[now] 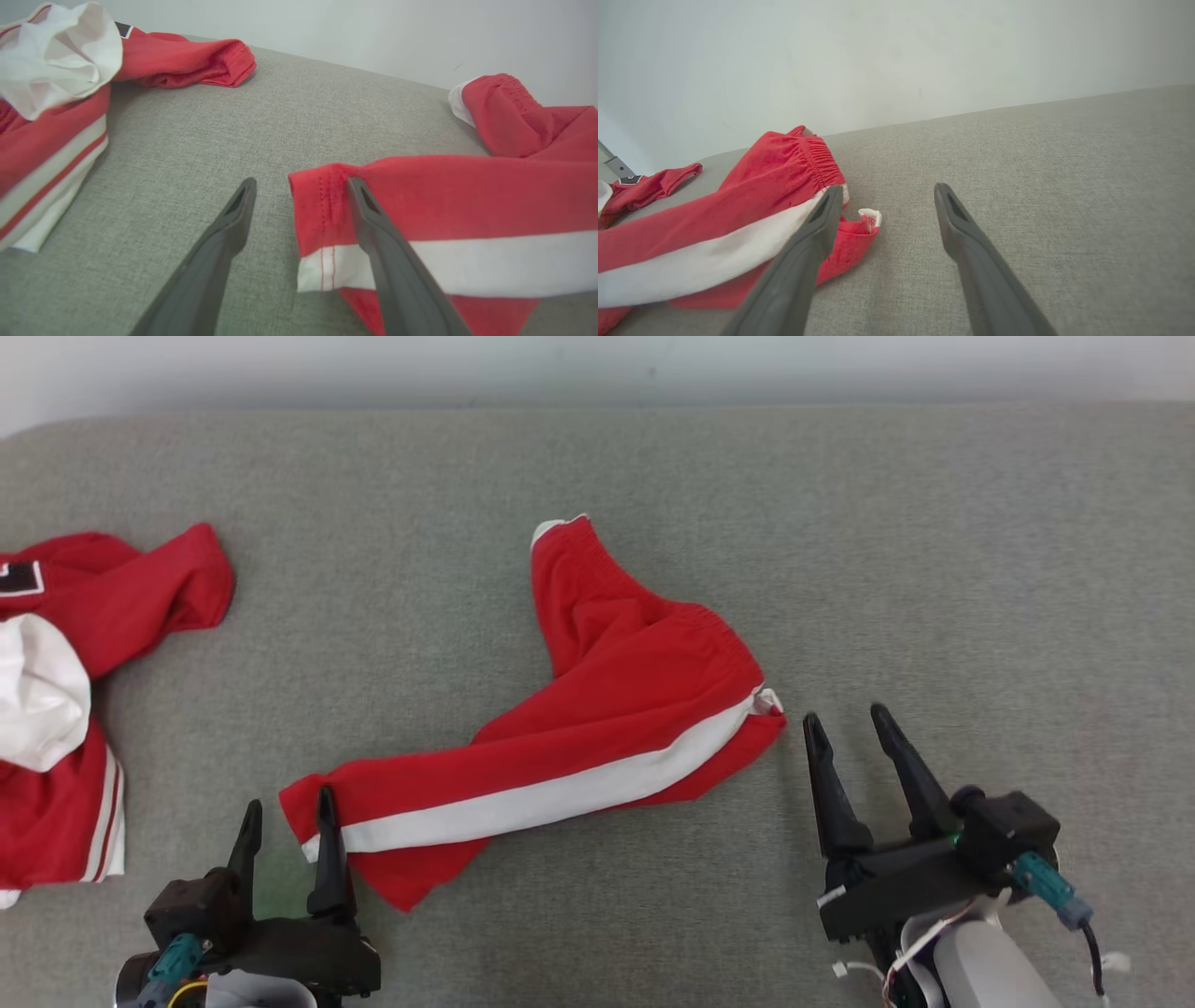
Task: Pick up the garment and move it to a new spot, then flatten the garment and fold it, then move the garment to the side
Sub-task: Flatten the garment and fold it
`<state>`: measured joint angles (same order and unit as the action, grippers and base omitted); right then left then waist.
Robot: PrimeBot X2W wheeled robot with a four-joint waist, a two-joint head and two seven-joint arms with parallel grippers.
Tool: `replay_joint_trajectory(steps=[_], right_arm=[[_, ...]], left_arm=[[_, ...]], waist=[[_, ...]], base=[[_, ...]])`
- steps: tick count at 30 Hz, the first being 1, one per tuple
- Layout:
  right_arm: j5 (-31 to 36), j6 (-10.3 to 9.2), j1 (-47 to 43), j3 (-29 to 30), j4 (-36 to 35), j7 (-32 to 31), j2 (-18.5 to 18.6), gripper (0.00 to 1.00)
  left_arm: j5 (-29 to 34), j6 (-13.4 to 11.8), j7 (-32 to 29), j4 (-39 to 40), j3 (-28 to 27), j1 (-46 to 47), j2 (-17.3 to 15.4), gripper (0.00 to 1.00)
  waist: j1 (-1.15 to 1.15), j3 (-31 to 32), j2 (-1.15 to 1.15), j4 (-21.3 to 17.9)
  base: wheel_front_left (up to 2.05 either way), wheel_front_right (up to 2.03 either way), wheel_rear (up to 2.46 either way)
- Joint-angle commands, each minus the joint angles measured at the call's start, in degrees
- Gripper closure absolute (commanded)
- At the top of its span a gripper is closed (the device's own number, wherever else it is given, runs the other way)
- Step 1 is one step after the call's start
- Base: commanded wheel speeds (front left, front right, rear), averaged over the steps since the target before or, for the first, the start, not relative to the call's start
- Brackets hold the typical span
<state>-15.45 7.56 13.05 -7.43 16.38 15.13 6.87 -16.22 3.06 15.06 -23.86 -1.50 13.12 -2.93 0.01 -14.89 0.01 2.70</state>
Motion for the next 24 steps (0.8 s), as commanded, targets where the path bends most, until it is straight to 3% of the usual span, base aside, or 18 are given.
replay_joint_trajectory(steps=[1, 15, 16, 17, 18, 19, 24], right_arm=[[-1.0, -0.13, 1.6, -0.9, -0.2, 0.0, 0.4, 0.00], [-4.3, -0.13, 7.7, -4.5, 4.6, 0.0, 3.2, 0.02], [-4.4, -0.13, 7.8, -4.5, 5.2, 0.0, 3.3, 0.30], [-4.6, -0.13, 8.0, -4.5, 5.5, 0.0, 3.2, 0.71], [-4.7, -0.13, 8.2, -4.6, 5.7, 0.0, 3.1, 0.96], [-4.8, -0.13, 8.1, -4.4, 5.9, 0.0, 2.9, 1.00], [-5.6, -0.13, 5.9, -3.3, 3.6, 0.0, 1.8, 1.00]], left_arm=[[-0.4, -0.3, 0.2, 0.4, 0.3, 0.5, 0.0, 0.00], [-0.9, 0.1, 0.2, 4.3, 4.0, -1.5, 0.1, 0.00], [-0.8, 0.2, 0.2, 4.6, 4.4, -1.7, 0.1, 0.00], [-0.7, 0.4, 0.2, 4.8, 4.7, -2.0, 0.1, 0.00], [-0.6, 0.3, 0.2, 5.0, 5.0, -2.3, 0.0, 0.00], [-0.5, 0.4, 0.2, 5.1, 5.1, -2.7, 0.0, 0.00], [0.4, 1.2, 0.2, 5.9, 5.6, -4.1, 0.0, 0.00]], waist=[[-0.01, -1.9, -0.01, 2.3], [-0.01, -3.2, -0.01, 7.9], [-0.01, -2.9, -0.01, 8.1], [-0.01, -2.7, -0.01, 8.2], [-0.01, -2.4, -0.01, 8.2], [-0.01, -2.1, -0.01, 8.1], [-0.01, 0.8, -0.01, 6.2]], base=[[0.00, 0.00, 0.00], [0.00, 0.00, 0.00], [0.00, 0.00, 0.00], [0.00, 0.00, 0.00], [0.00, 0.00, 0.00], [0.00, 0.00, 0.00], [0.00, 0.00, 0.00]])
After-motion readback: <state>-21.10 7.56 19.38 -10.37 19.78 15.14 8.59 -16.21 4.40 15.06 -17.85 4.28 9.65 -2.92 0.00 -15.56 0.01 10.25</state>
